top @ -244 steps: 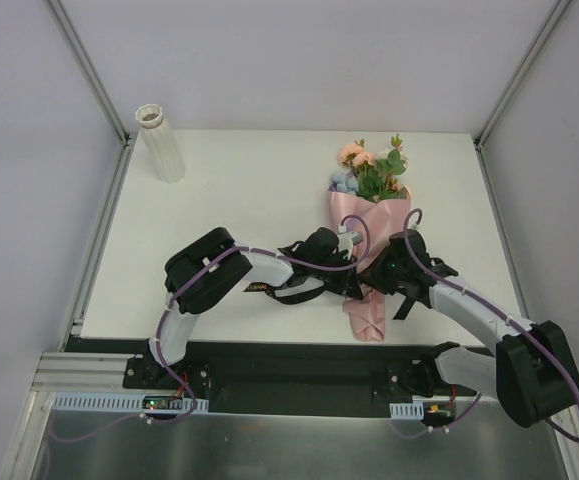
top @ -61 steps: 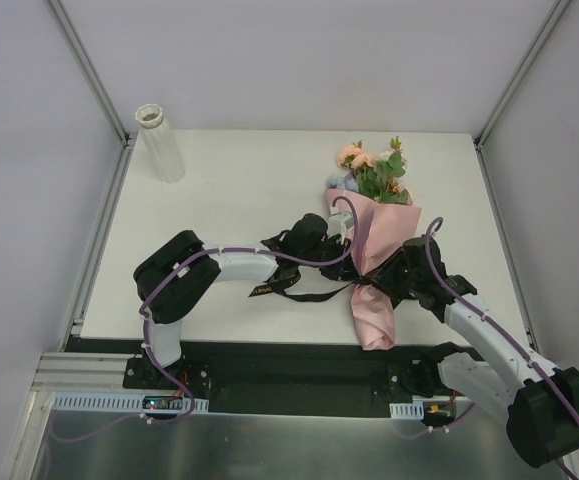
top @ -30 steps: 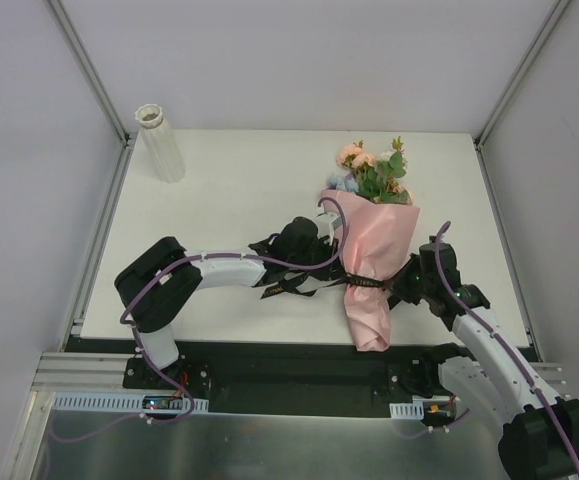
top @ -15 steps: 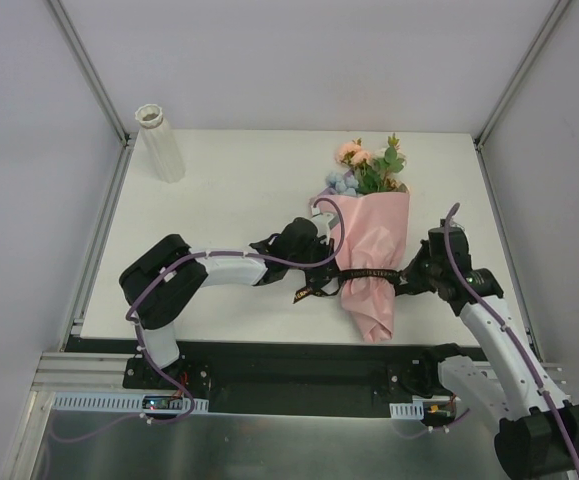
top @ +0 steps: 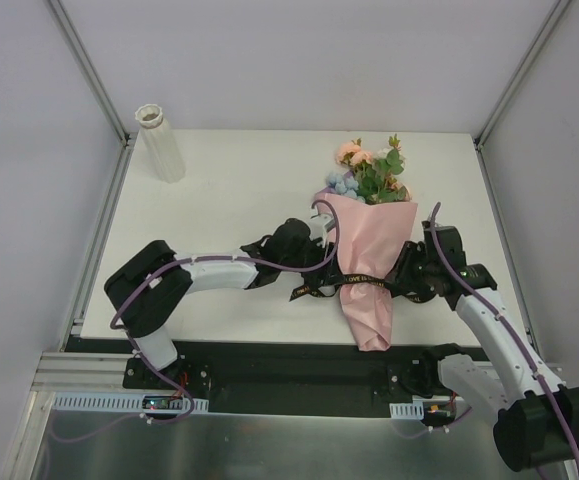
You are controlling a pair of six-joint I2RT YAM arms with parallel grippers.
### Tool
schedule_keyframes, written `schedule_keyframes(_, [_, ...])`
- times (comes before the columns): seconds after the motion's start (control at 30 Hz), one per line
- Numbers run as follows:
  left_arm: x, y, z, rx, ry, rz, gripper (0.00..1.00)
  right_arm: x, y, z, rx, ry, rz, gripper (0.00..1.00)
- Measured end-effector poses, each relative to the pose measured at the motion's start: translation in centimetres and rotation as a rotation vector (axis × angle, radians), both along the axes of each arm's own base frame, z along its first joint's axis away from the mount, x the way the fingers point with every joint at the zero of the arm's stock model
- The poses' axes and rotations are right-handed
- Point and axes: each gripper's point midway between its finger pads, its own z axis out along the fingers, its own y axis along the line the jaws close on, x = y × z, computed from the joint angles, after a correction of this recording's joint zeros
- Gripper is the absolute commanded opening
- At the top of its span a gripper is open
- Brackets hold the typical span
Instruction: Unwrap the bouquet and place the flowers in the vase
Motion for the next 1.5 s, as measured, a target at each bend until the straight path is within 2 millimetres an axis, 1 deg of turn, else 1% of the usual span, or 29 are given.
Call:
schedule_keyframes(0.07, [-0.2, -0.1, 1.7, -0.036, -0.021, -0.013, 0.50, -0.1, 0.3, 0.1, 0.010, -0.004, 0.026, 0.55])
schedule_keyframes(0.17, [-0.3, -0.4, 4.4, -0.095, -0.058, -0.031, 0.51, -0.5, 1.7, 0.6, 0.075, -0.005, 0.085, 0.63])
schedule_keyframes(0.23, [-0.4, -0.7, 5.4, -0.125, -0.076, -0.044, 0.46, -0.6, 2.7, 0.9, 0.121, -0.001, 0.120, 0.67])
schedule_keyframes(0.27, [-0.4, -0.8, 5.6, -0.133, -0.080, -0.049, 0.41, -0.6, 3.2, 1.0, 0.139, -0.003, 0.139, 0.67])
schedule_keyframes(0.3, [-0.5, -0.8, 5.6, -0.135, -0.079, -0.054, 0.40, -0.6, 3.6, 1.1, 0.153, -0.005, 0.158, 0.66])
schedule_keyframes(0.33, [-0.7, -0.9, 5.5, -0.136, -0.073, -0.063, 0.39, -0.6, 4.1, 1.2, 0.166, -0.007, 0.177, 0.60])
schedule_keyframes(0.4, [-1.0, -1.1, 5.3, -0.145, -0.065, -0.084, 0.45, -0.7, 5.2, 1.4, 0.195, -0.007, 0.215, 0.54])
schedule_keyframes(0.47, [-1.2, -1.4, 4.9, -0.150, -0.057, -0.103, 0.49, -0.7, 5.6, 1.0, 0.205, 0.014, 0.222, 0.42])
schedule_keyframes(0.5, [-1.3, -1.5, 4.6, -0.148, -0.058, -0.115, 0.54, -0.7, 5.4, 0.7, 0.194, 0.028, 0.208, 0.36])
schedule_keyframes(0.57, [-1.5, -1.9, 3.6, -0.126, -0.058, -0.140, 0.56, -0.6, 4.6, 0.0, 0.159, 0.055, 0.145, 0.36])
schedule_keyframes(0.67, [-1.5, -3.2, 2.5, -0.058, -0.103, -0.169, 0.61, -0.5, 2.8, -0.7, 0.117, 0.063, 0.031, 0.42])
schedule_keyframes(0.7, [-1.5, -3.7, 2.4, -0.031, -0.132, -0.181, 0.63, -0.5, 2.3, -1.0, 0.112, 0.066, -0.005, 0.46])
schedule_keyframes(0.73, [-1.5, -4.1, 2.5, -0.016, -0.158, -0.188, 0.66, -0.7, 1.8, -1.3, 0.109, 0.072, -0.036, 0.47])
schedule_keyframes(0.83, [-1.3, -5.3, 3.3, 0.042, -0.262, -0.209, 0.66, -1.5, 0.9, -2.3, 0.107, 0.103, -0.105, 0.50])
schedule_keyframes(0.9, [-1.0, -5.9, 3.9, 0.065, -0.314, -0.219, 0.64, -1.7, 0.6, -2.6, 0.115, 0.121, -0.136, 0.52])
schedule_keyframes(0.93, [-0.8, -6.2, 3.9, 0.083, -0.338, -0.225, 0.60, -1.6, 0.4, -2.7, 0.118, 0.125, -0.149, 0.52])
schedule_keyframes(0.97, [-0.4, -6.4, 3.9, 0.100, -0.359, -0.224, 0.58, -1.6, 0.2, -2.8, 0.125, 0.129, -0.167, 0.53])
schedule_keyframes(1.0, [-0.1, -6.5, 3.6, 0.120, -0.373, -0.225, 0.55, -1.5, 0.1, -2.8, 0.130, 0.130, -0.178, 0.57])
schedule_keyframes(1.07, [0.3, -6.4, 2.8, 0.159, -0.388, -0.229, 0.50, -1.2, 0.0, -2.9, 0.145, 0.131, -0.194, 0.57])
schedule_keyframes(1.2, [0.5, -5.5, 0.5, 0.243, -0.384, -0.242, 0.54, -0.8, 0.5, -3.5, 0.171, 0.158, -0.181, 0.57])
schedule_keyframes(1.3, [0.4, -5.0, -0.7, 0.278, -0.377, -0.255, 0.55, -0.6, 0.9, -4.0, 0.186, 0.179, -0.169, 0.56])
schedule_keyframes(1.37, [0.3, -4.8, -1.0, 0.291, -0.374, -0.262, 0.48, -0.5, 1.0, -4.1, 0.196, 0.176, -0.164, 0.54])
schedule_keyframes(1.4, [0.3, -4.8, -1.0, 0.292, -0.374, -0.264, 0.40, -0.4, 1.0, -4.0, 0.198, 0.173, -0.163, 0.52])
schedule_keyframes(1.5, [0.4, -4.8, -1.0, 0.293, -0.376, -0.264, 0.32, -0.3, 1.0, -4.1, 0.198, 0.162, -0.159, 0.50])
